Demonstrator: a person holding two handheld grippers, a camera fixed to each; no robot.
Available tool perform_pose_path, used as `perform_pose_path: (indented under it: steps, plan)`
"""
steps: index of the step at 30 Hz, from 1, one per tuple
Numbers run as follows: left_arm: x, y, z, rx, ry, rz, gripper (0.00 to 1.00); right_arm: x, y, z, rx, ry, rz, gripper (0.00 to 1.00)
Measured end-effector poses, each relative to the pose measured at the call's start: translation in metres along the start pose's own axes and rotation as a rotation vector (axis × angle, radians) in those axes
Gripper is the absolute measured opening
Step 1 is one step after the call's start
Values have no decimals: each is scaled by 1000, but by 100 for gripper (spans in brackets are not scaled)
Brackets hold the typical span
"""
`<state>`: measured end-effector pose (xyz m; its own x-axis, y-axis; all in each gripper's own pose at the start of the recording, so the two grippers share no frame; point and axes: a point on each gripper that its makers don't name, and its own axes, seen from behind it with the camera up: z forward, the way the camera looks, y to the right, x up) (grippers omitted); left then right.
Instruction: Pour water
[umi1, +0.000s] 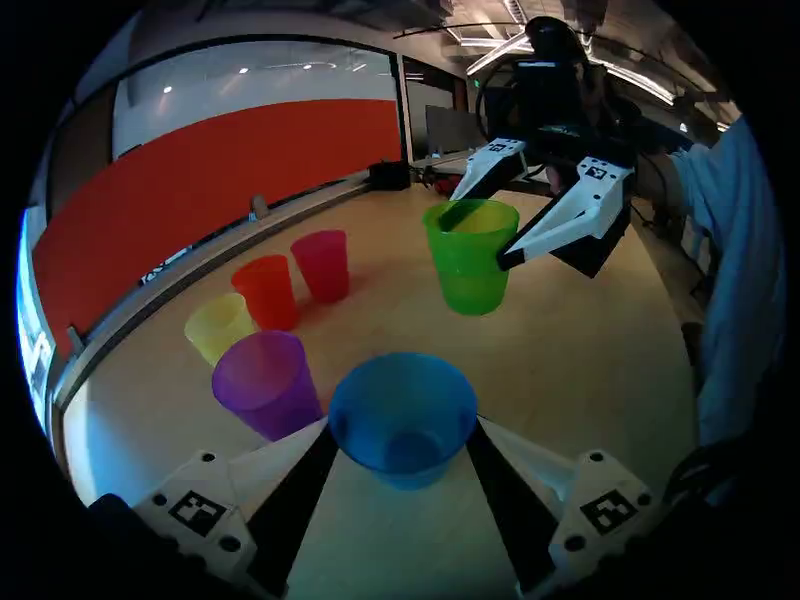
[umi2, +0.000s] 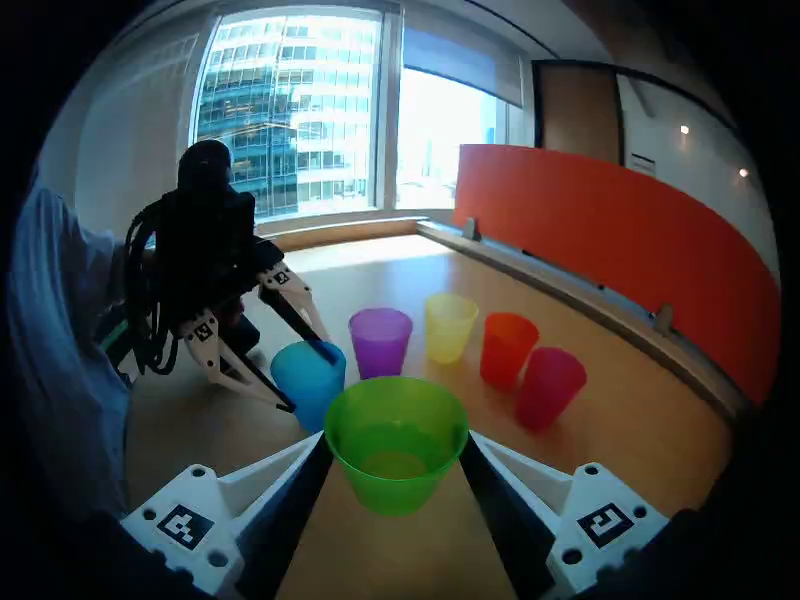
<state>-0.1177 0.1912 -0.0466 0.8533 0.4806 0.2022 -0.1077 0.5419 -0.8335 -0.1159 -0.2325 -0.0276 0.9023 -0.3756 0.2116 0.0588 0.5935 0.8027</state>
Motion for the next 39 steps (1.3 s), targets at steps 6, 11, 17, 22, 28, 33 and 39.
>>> perform_pose_path:
  steps: [6, 11, 17, 22, 28, 33, 39]
  plan:
    - [-5, -1, 0, 16, -27, 13, 93, -8, -1, 3, -3, -11, 2, 91]
    - [-11, -3, -3, 27, -43, 1, 93, -15, -1, 7, -5, -19, 1, 91]
    - [-14, -3, -10, 32, -52, -7, 93, -24, -3, 13, -3, -30, 5, 91]
    - [-19, -2, -17, 32, -71, -7, 93, -32, -6, 18, 5, -44, 2, 91]
    - [-24, -1, -24, 37, -83, -5, 93, -40, -9, 23, 14, -60, -5, 91]
    - [-26, -1, -30, 43, -89, -11, 93, -43, -9, 25, 13, -66, -8, 91]
    - [-26, -2, -33, 47, -88, -20, 93, -45, -9, 26, 12, -68, -9, 91]
